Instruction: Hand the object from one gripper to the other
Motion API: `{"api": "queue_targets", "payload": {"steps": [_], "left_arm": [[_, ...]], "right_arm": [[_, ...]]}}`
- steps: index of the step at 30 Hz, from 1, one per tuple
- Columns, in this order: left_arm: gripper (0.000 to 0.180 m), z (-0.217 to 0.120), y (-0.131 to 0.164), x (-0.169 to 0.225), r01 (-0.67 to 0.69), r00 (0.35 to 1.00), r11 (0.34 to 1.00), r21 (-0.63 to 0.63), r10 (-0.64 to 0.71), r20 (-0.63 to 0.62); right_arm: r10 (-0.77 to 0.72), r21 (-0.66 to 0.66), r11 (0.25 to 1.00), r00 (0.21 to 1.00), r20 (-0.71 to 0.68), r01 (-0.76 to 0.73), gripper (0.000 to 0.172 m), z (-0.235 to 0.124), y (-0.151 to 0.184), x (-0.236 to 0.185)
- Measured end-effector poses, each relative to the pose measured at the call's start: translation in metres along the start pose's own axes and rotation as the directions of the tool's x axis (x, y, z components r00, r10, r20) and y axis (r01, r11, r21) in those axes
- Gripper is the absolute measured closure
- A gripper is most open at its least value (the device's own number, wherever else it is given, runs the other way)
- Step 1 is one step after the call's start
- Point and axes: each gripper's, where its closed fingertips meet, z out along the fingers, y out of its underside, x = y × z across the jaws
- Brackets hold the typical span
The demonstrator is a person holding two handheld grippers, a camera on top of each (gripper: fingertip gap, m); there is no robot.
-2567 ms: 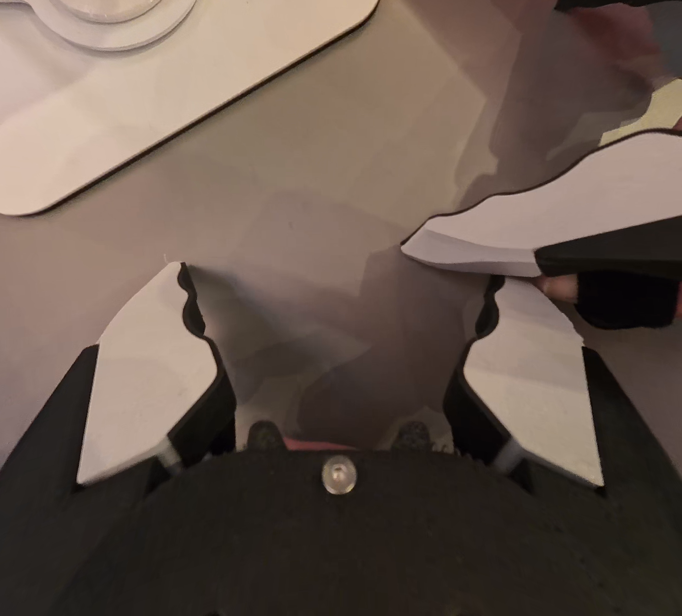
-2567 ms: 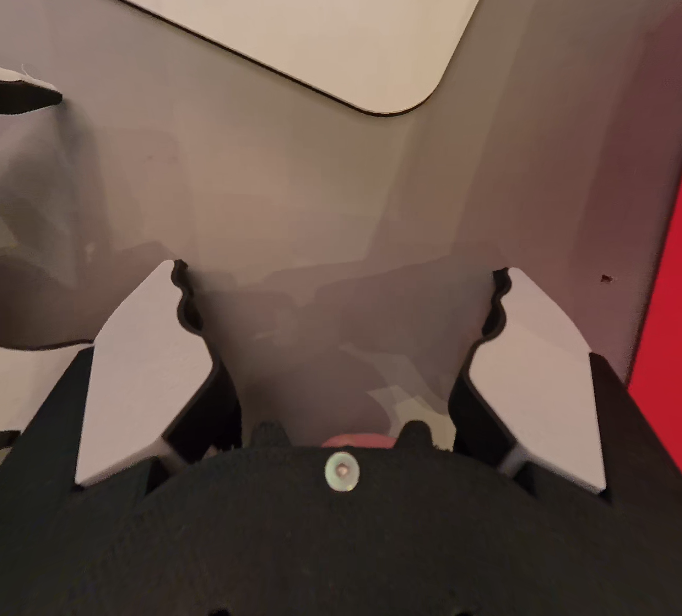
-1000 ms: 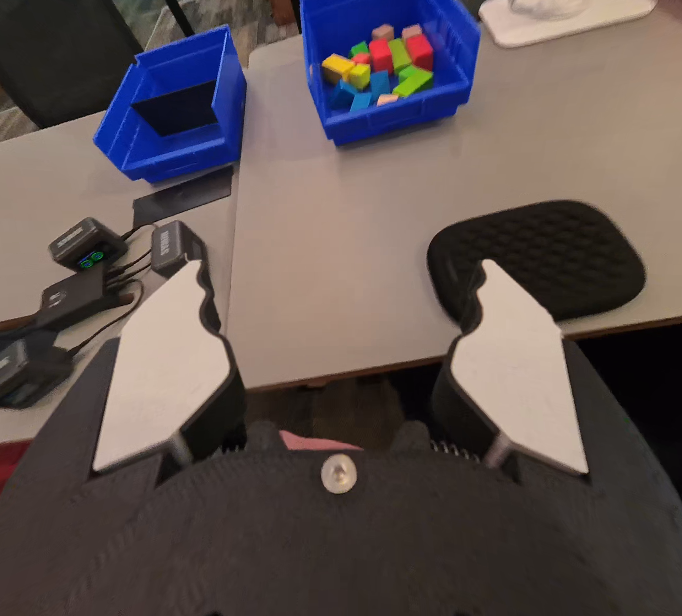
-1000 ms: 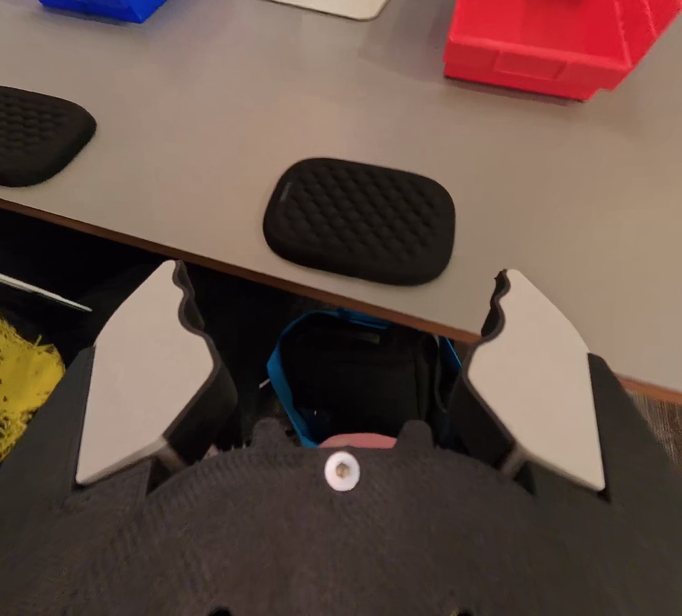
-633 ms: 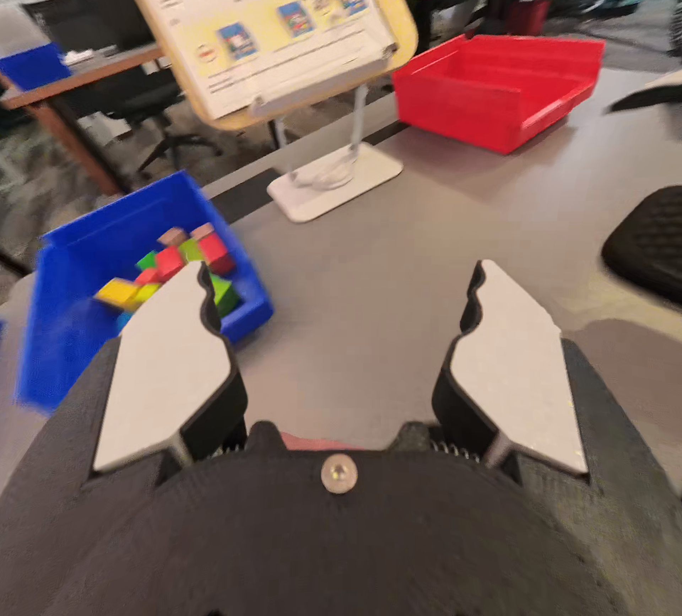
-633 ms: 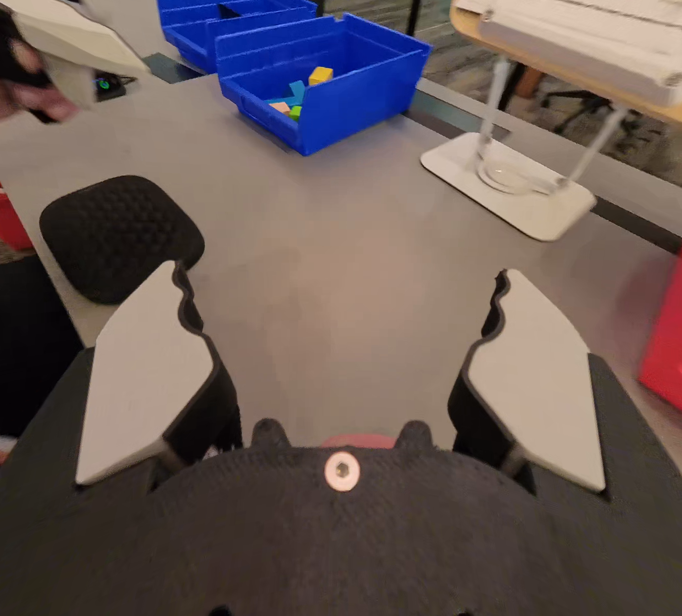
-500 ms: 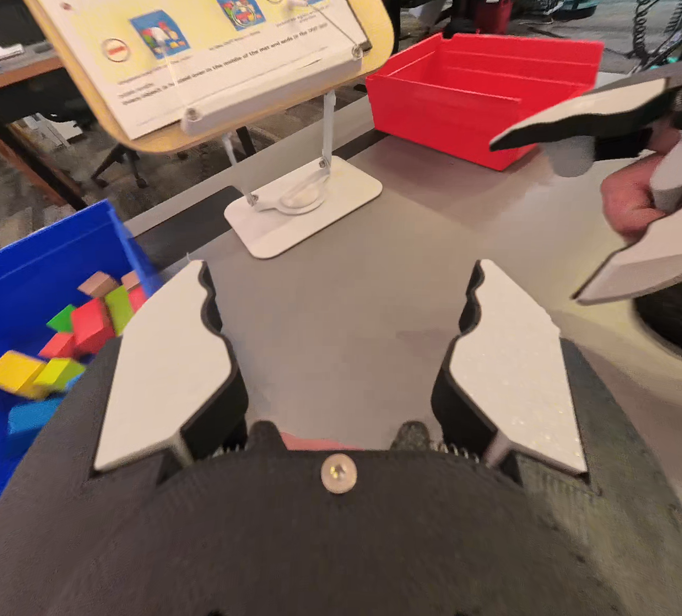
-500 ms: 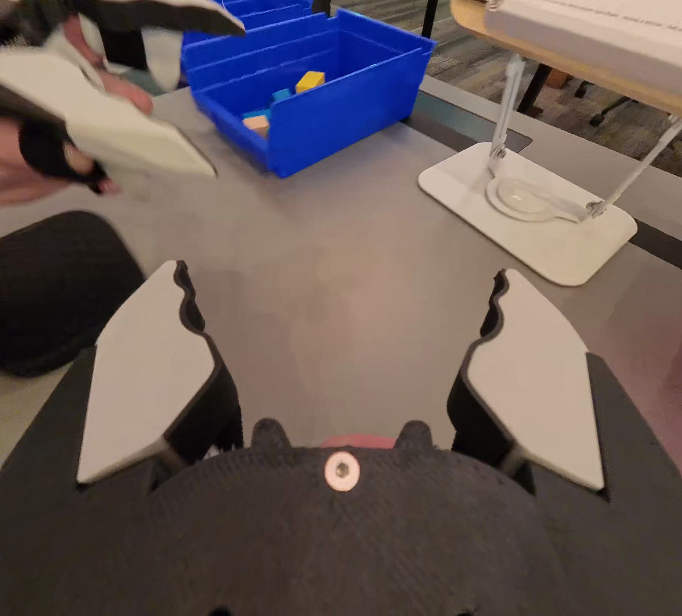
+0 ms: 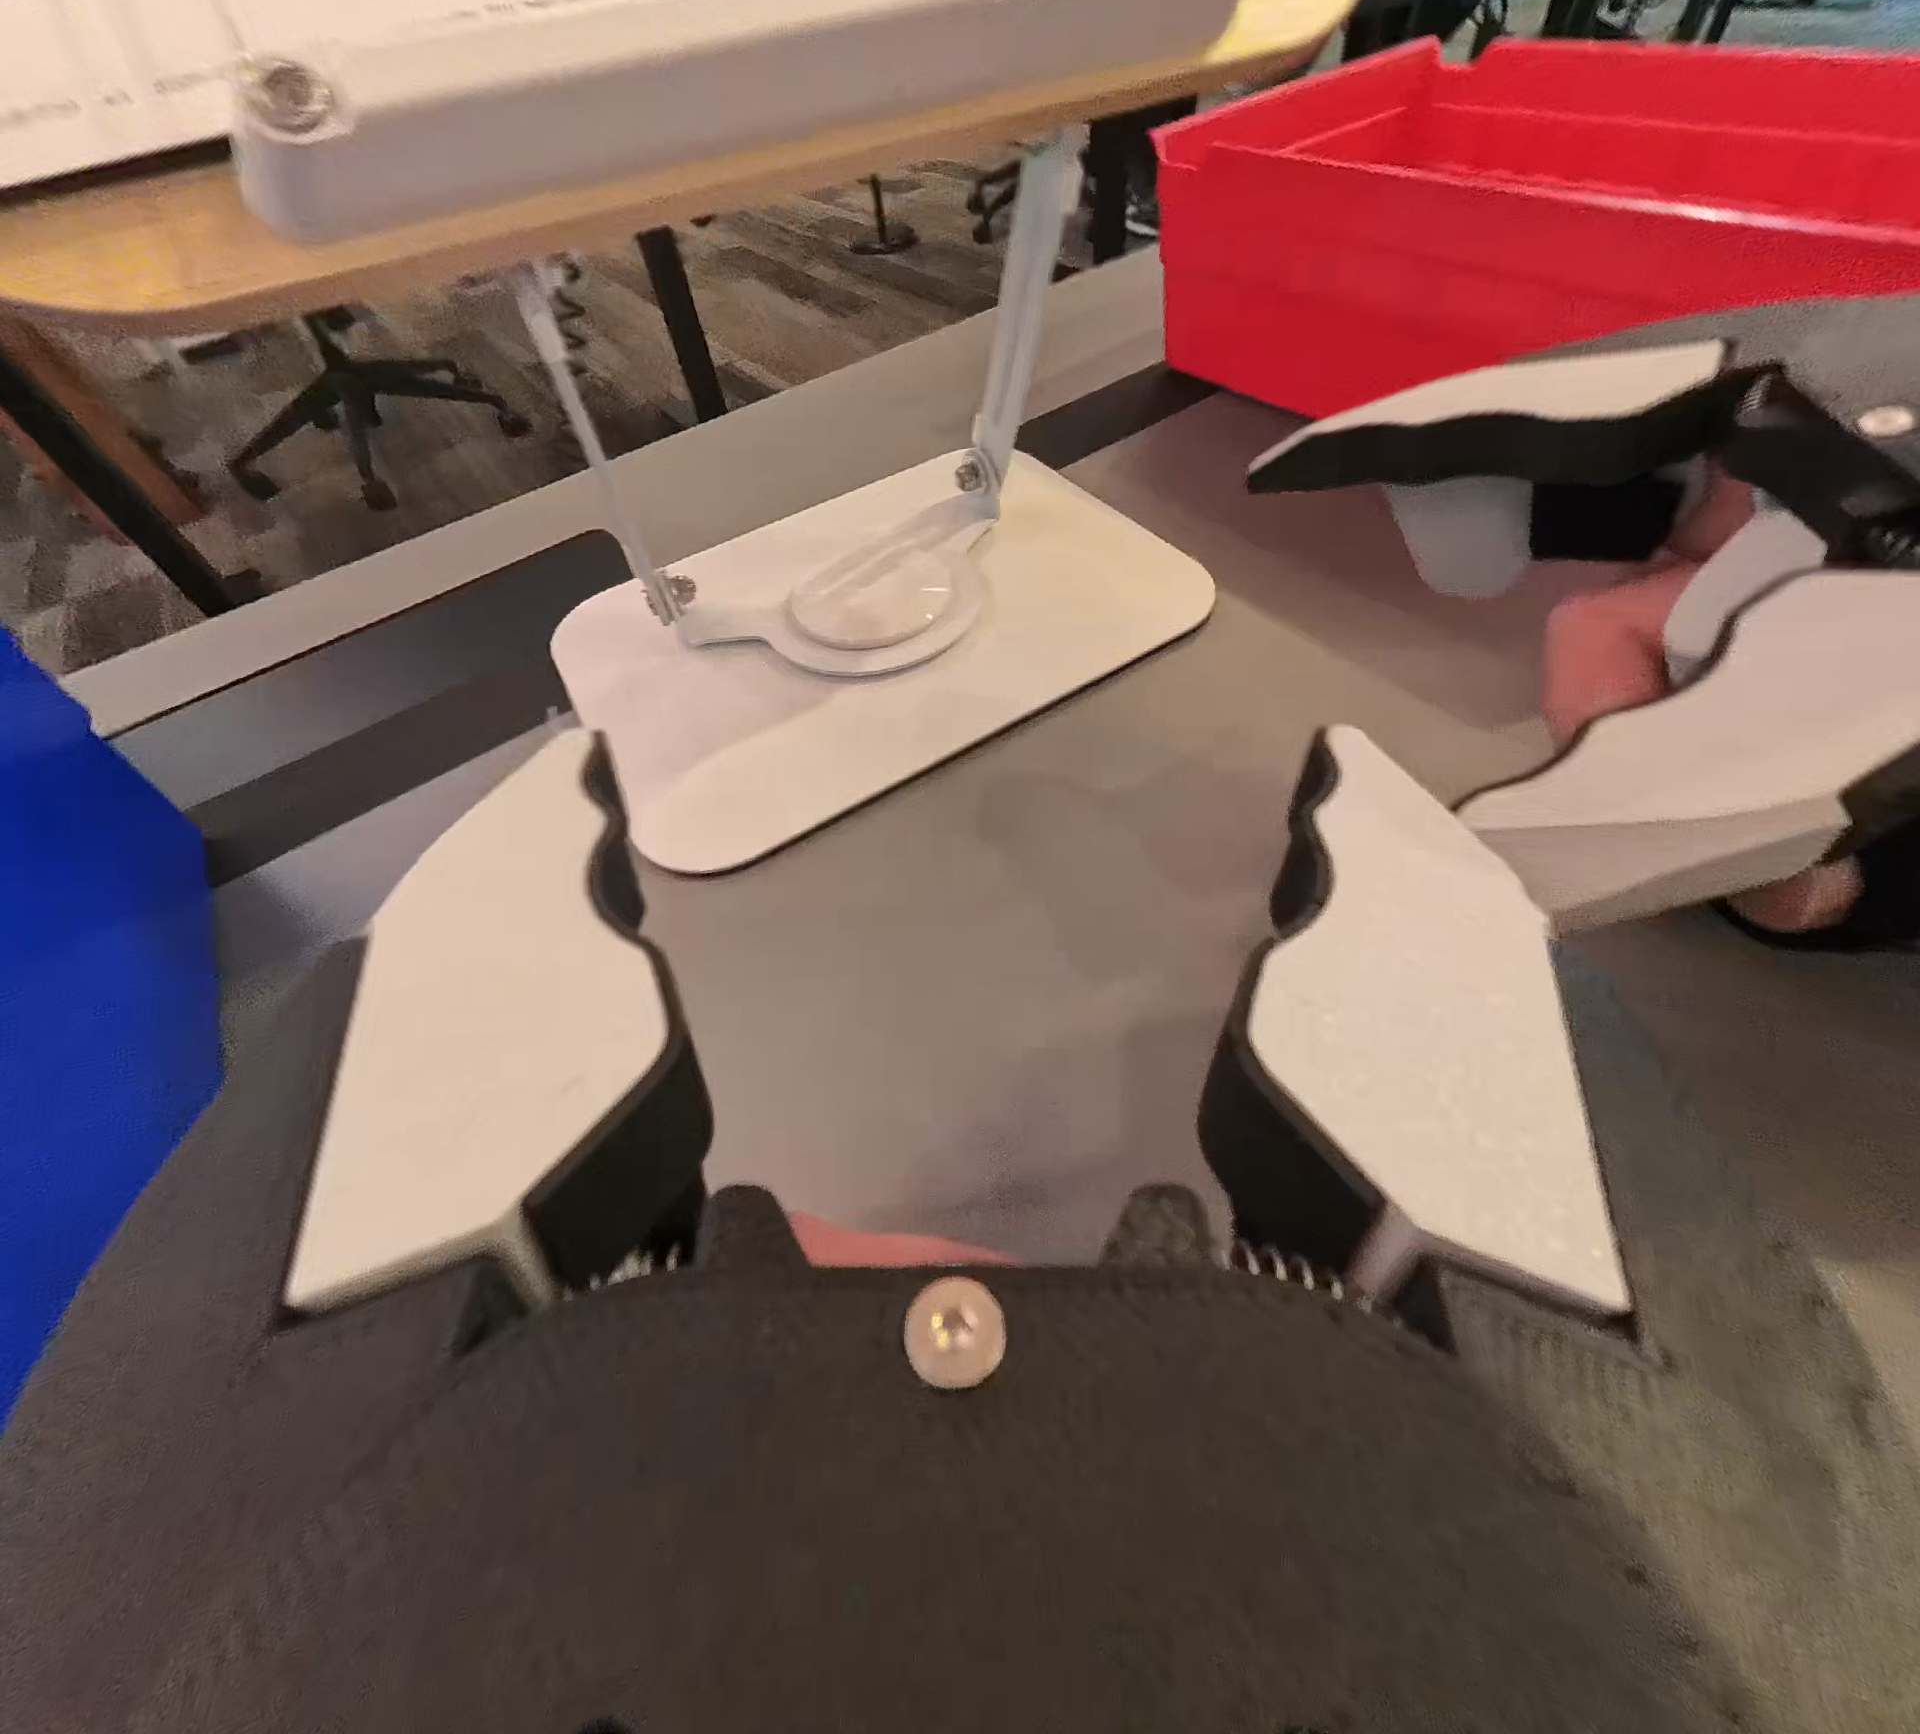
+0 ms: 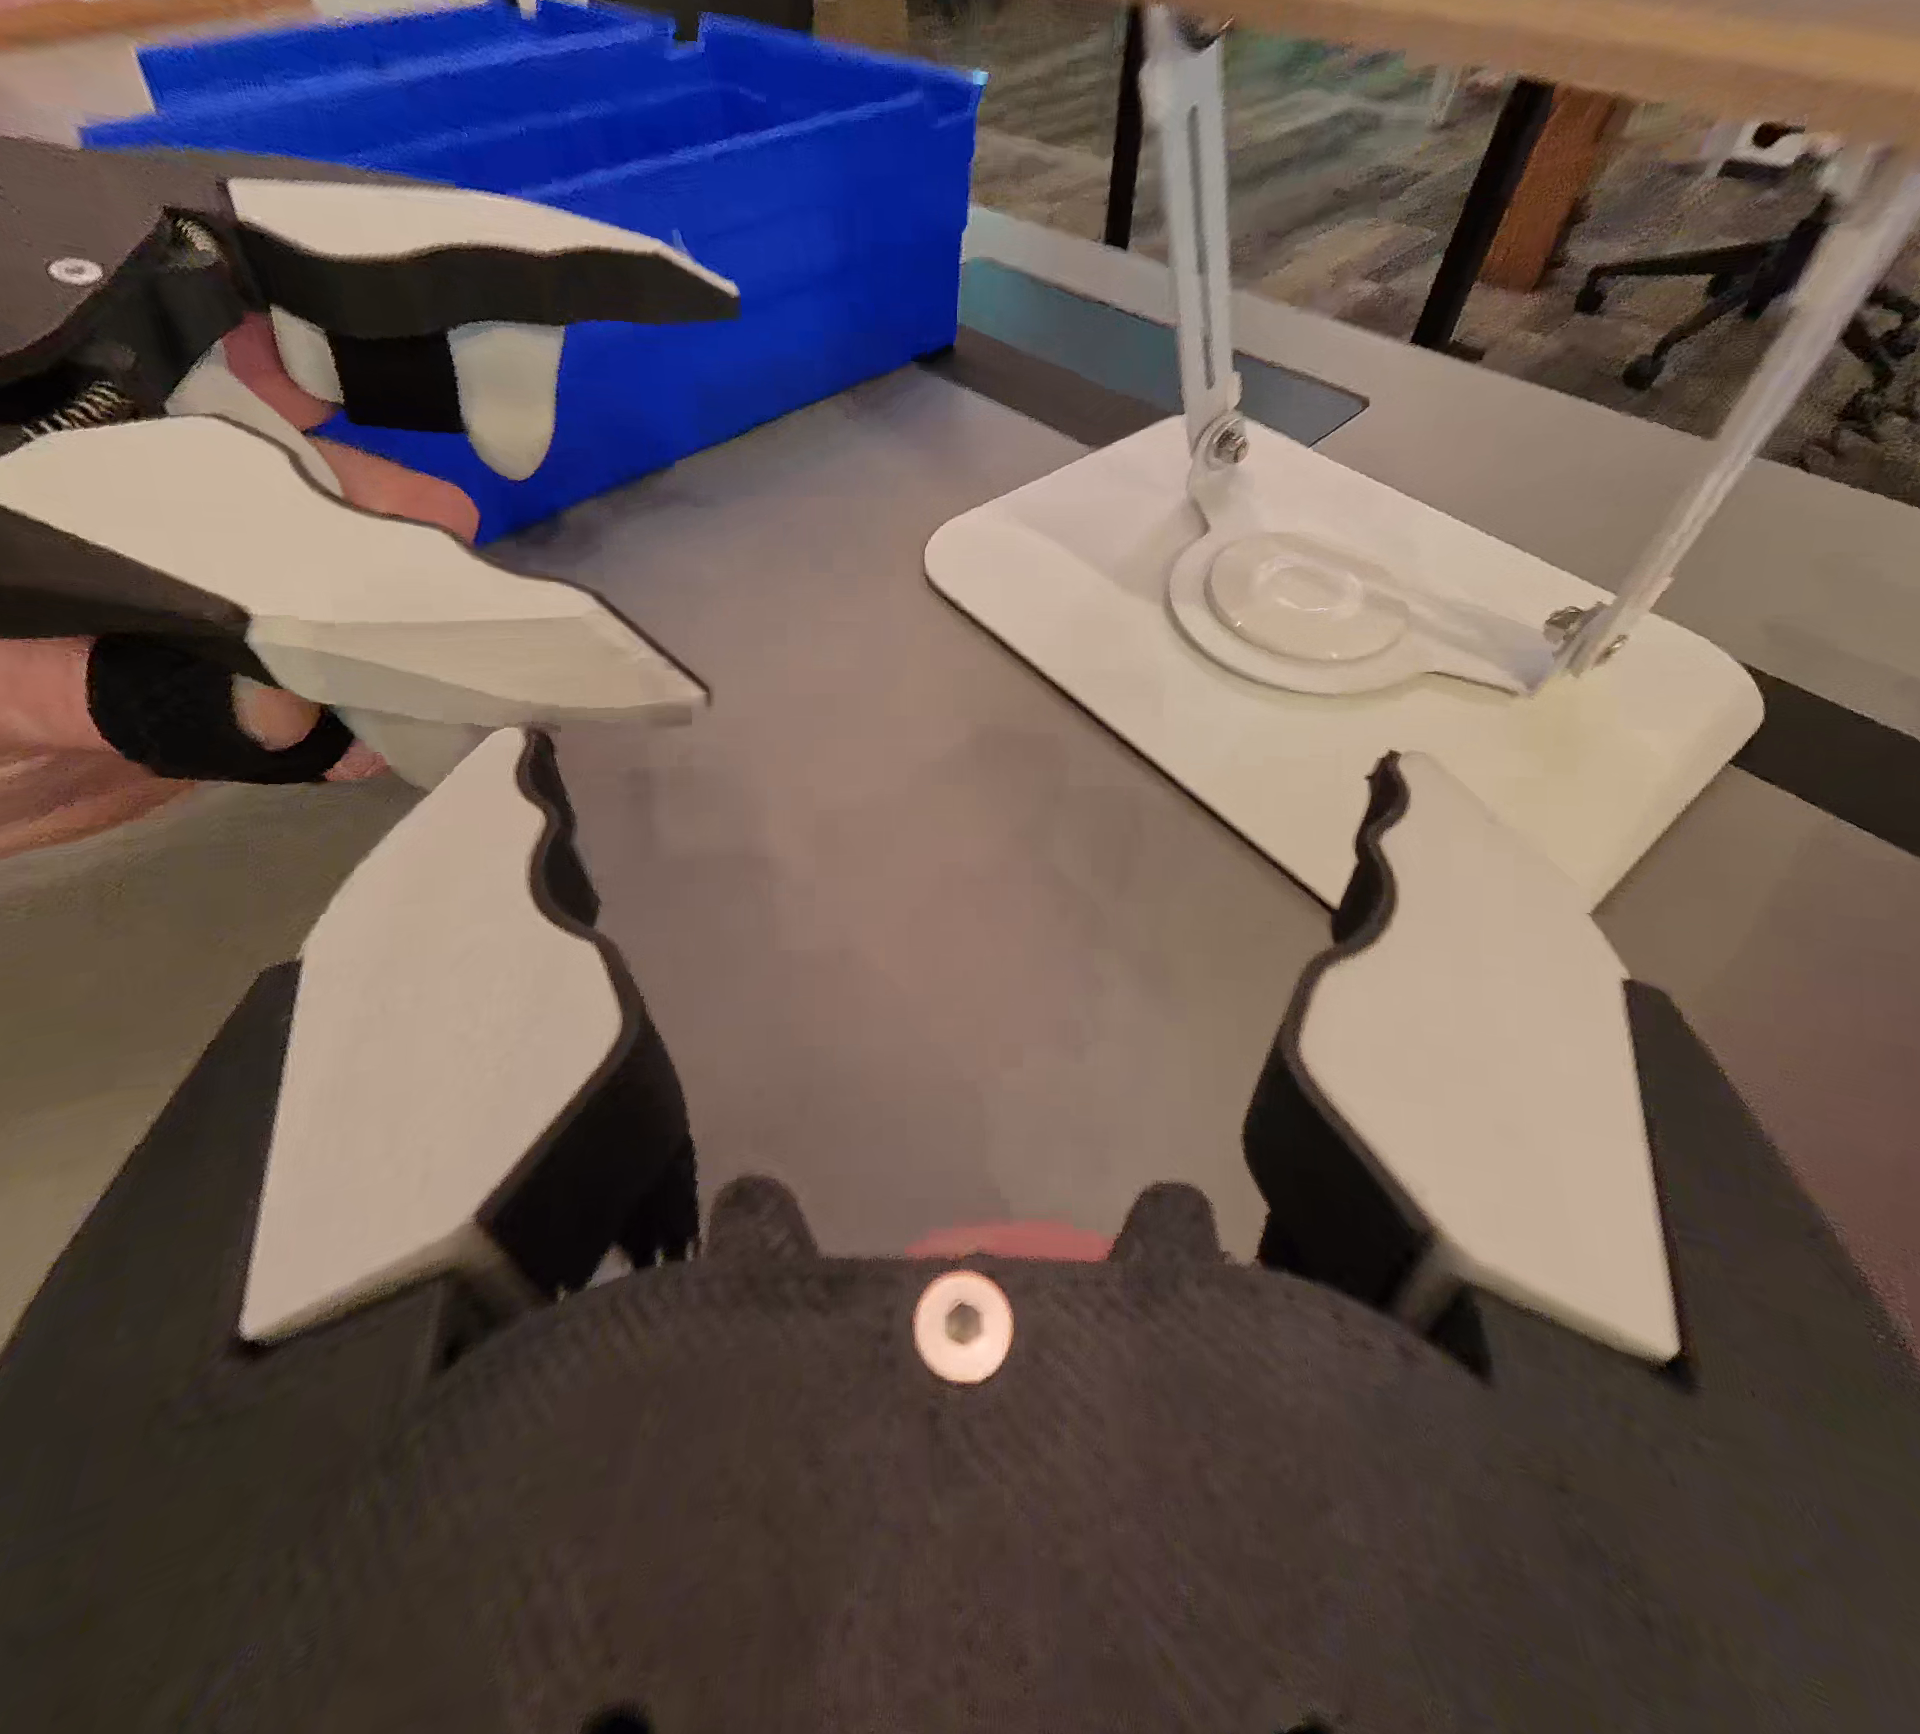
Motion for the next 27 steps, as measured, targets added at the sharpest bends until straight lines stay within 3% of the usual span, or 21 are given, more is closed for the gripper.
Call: {"api": "queue_targets", "payload": {"steps": [2,5,8,27], "left_arm": [[0.060,-0.001,-0.005,-0.001,-0.034,0.999,0.999,0.019,0.034,0.001],[0.061,-0.004,-0.008,-0.005,0.019,1.000,0.998,0.057,-0.019,-0.009],[0.055,-0.003,0.007,-0.010,0.015,1.000,1.000,0.004,-0.015,-0.001],[0.058,-0.002,-0.004,0.004,0.098,0.990,0.994,0.040,-0.093,-0.108]], "right_arm": [[-0.039,0.020,0.999,0.999,-0.011,0.039,0.034,-0.003,-0.009,-0.001],[0.008,0.040,0.999,0.999,0.033,-0.009,0.034,0.002,-0.012,-0.007],[-0.027,0.012,1.000,0.999,0.035,0.027,0.029,0.006,-0.006,-0.011],[-0.017,0.066,0.998,0.992,0.124,0.009,0.027,0.002,-0.020,-0.028]]}}
